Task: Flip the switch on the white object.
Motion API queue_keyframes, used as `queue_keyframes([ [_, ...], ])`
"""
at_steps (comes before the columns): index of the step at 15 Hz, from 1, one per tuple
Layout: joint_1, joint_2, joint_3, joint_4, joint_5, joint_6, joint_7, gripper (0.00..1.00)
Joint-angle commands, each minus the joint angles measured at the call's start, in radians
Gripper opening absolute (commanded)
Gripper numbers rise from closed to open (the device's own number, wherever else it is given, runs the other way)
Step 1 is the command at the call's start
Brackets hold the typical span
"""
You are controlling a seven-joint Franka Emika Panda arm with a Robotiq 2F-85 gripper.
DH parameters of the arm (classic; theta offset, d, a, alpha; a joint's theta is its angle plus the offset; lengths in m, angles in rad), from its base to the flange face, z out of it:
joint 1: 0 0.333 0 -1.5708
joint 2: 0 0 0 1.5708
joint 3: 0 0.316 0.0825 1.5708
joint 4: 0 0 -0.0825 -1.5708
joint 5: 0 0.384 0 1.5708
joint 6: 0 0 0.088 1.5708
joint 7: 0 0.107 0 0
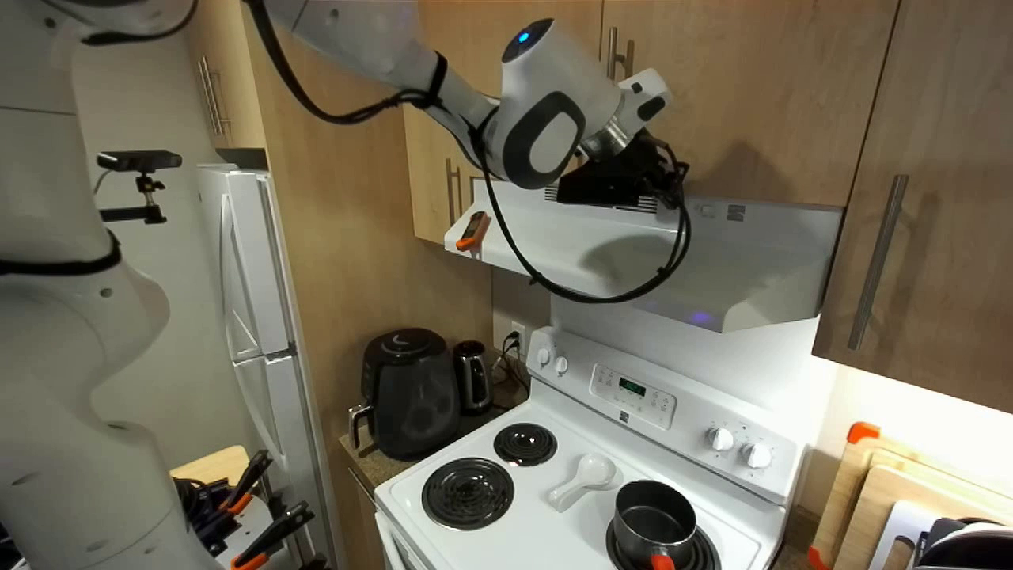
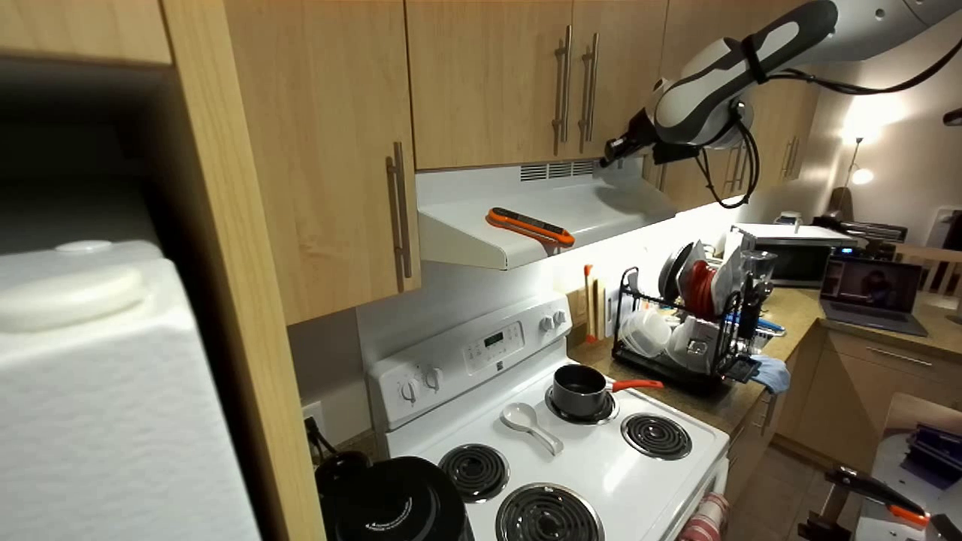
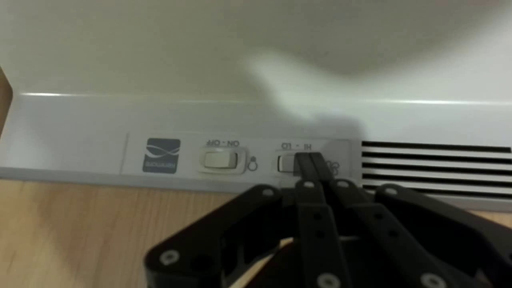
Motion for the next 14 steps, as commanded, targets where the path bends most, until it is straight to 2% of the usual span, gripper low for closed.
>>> queue_keyframes([
  [1,0.05,0.116,-0.065,0.071,-0.119,0.088,0.009,0.0],
  [7,0.082,0.093,-0.115,0.042,-0.164,0.104,0.003,0.0],
  [8,0.084,0.09,-0.119,0.037,-0.162,0.105,0.004,0.26],
  [10,0.082,0.087,-0.119,0.034,-0.153,0.103,0.0,0.32],
  [14,0.117,0.133,-0.172,0.101,-0.167,0.031,0.031,0.58],
])
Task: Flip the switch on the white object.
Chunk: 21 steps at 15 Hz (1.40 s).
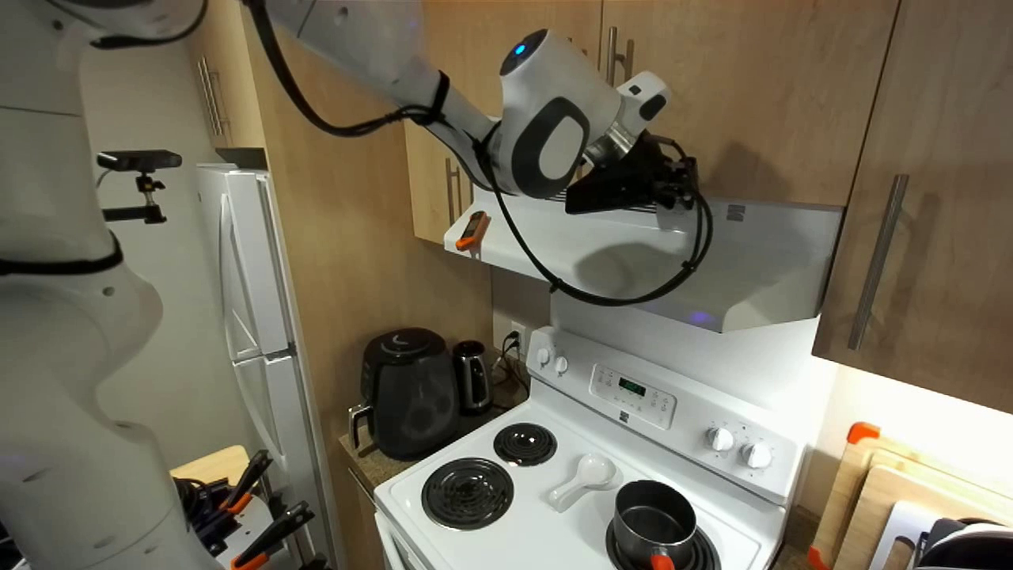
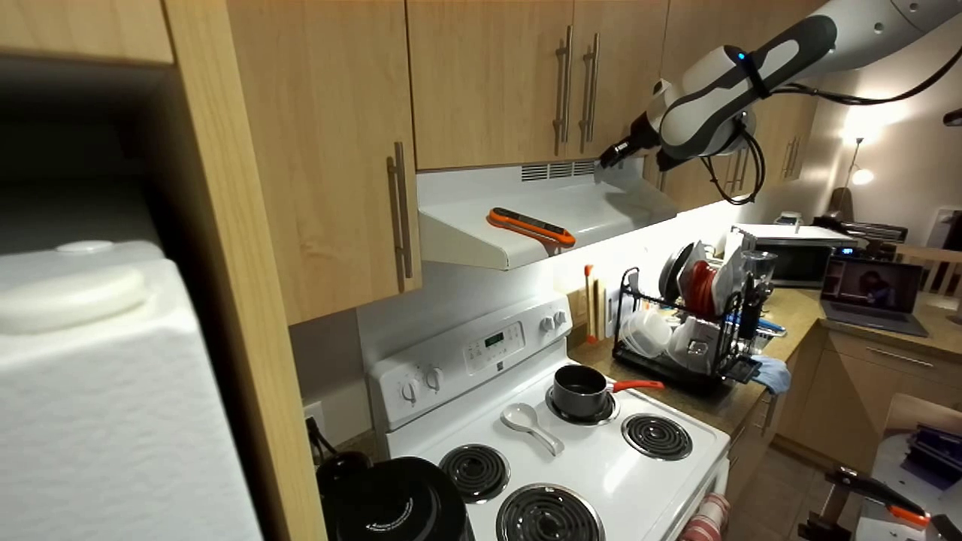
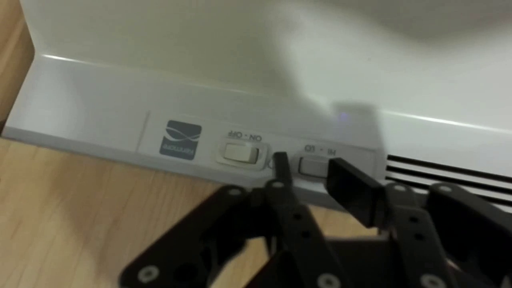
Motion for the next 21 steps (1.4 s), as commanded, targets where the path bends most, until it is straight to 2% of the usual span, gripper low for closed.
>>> queue_keyframes([
  [1,0.048,0.14,-0.075,0.14,-0.034,-0.051,0.037,0.64],
  [4,0.104,0.204,-0.128,0.224,-0.027,-0.077,0.066,0.84],
  [6,0.119,0.205,-0.142,0.231,-0.017,-0.085,0.067,0.96],
  [7,0.126,0.202,-0.148,0.23,-0.016,-0.086,0.066,0.99],
  [12,0.175,0.187,-0.211,0.19,-0.03,0.022,0.075,1.0],
  [13,0.146,0.111,-0.173,0.125,-0.001,-0.044,0.037,1.0],
  [19,0.167,0.111,-0.195,0.118,-0.001,-0.023,0.037,1.0],
  [20,0.175,0.083,-0.211,0.083,-0.014,0.003,0.037,1.0],
  [21,0.16,0.05,-0.193,0.047,-0.006,0.003,0.026,1.0],
])
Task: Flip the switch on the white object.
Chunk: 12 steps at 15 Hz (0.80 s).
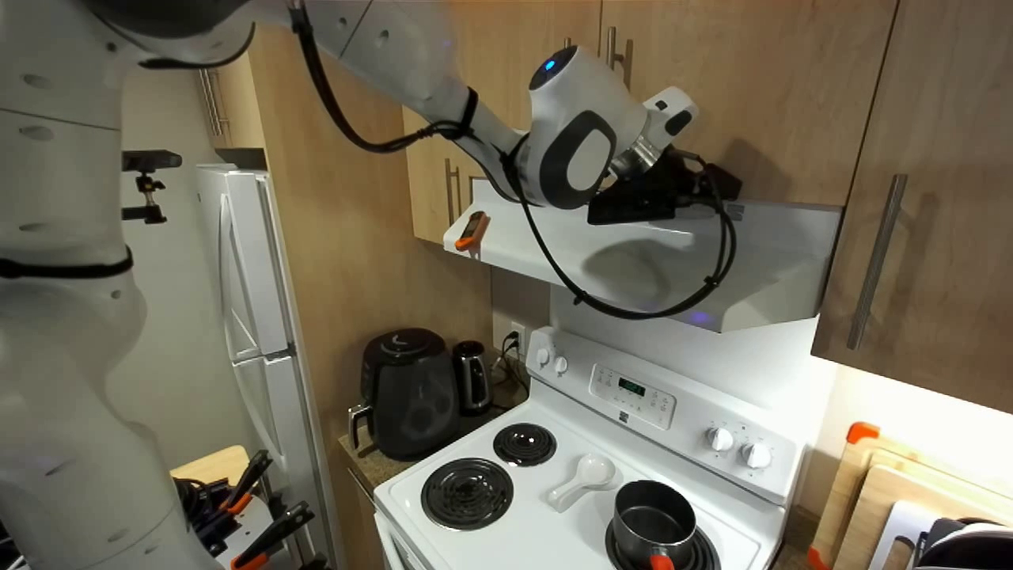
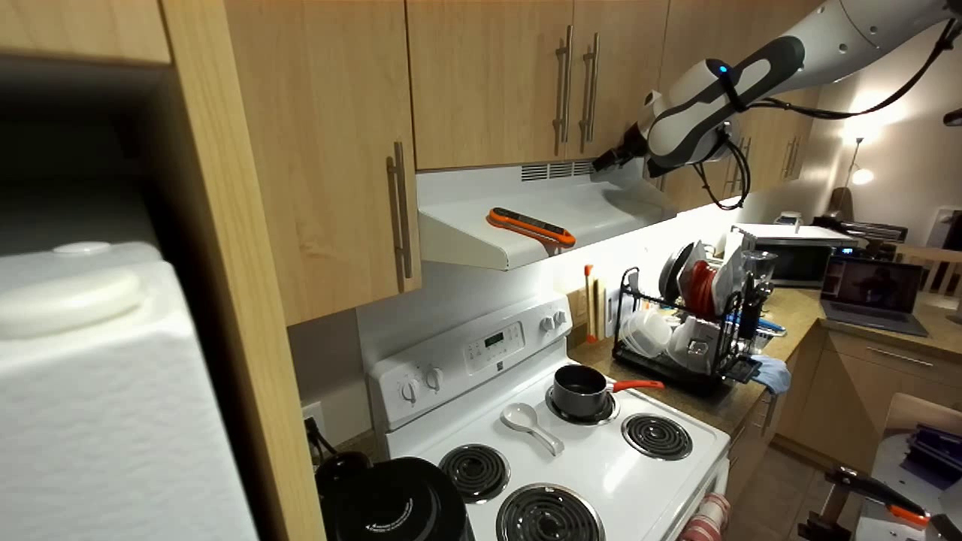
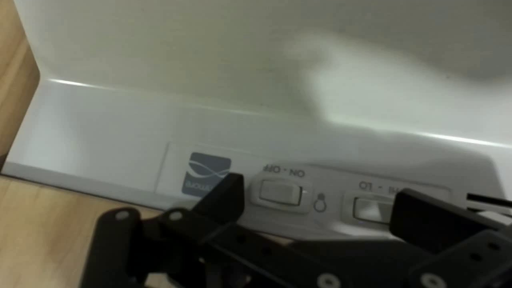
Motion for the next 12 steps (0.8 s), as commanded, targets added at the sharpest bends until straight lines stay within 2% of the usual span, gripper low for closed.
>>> queue_keyframes([
  [1,-0.013,-0.079,0.006,-0.093,-0.003,0.036,-0.014,1.0],
  [7,-0.102,-0.259,0.134,-0.279,0.068,0.031,-0.078,1.0],
  [9,-0.097,-0.301,0.151,-0.316,0.11,0.028,-0.098,1.0],
  [12,-0.056,-0.348,0.141,-0.359,0.189,0.019,-0.143,1.0],
])
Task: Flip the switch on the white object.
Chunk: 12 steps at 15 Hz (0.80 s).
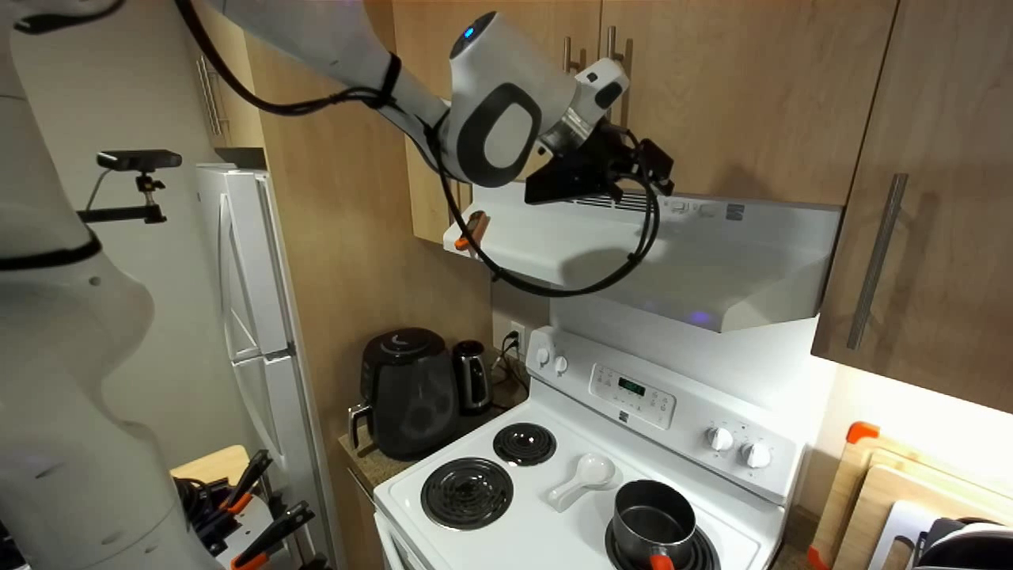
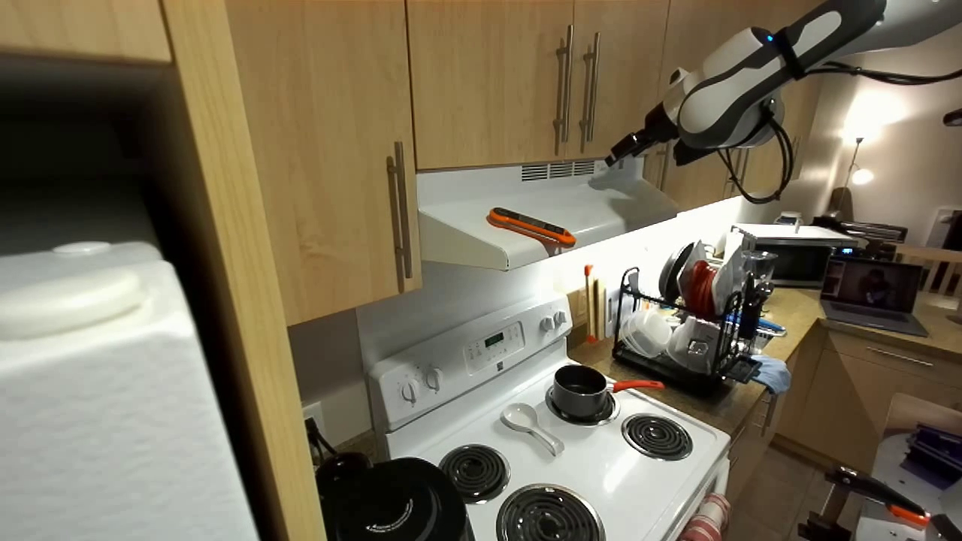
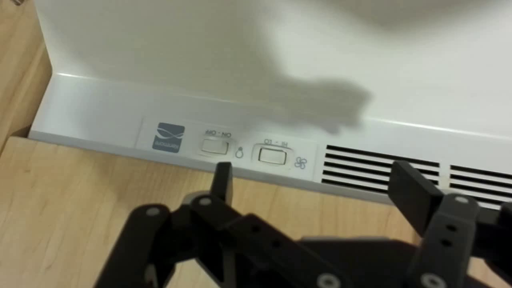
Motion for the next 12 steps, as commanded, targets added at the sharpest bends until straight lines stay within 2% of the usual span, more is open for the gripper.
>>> queue_keyframes([
  [1,0.042,-0.078,-0.008,-0.077,0.119,-0.01,-0.104,1.0],
  [6,0.168,-0.129,-0.091,-0.109,0.291,-0.041,-0.235,1.0],
  [12,0.316,-0.202,-0.247,-0.148,0.463,-0.092,-0.431,1.0],
])
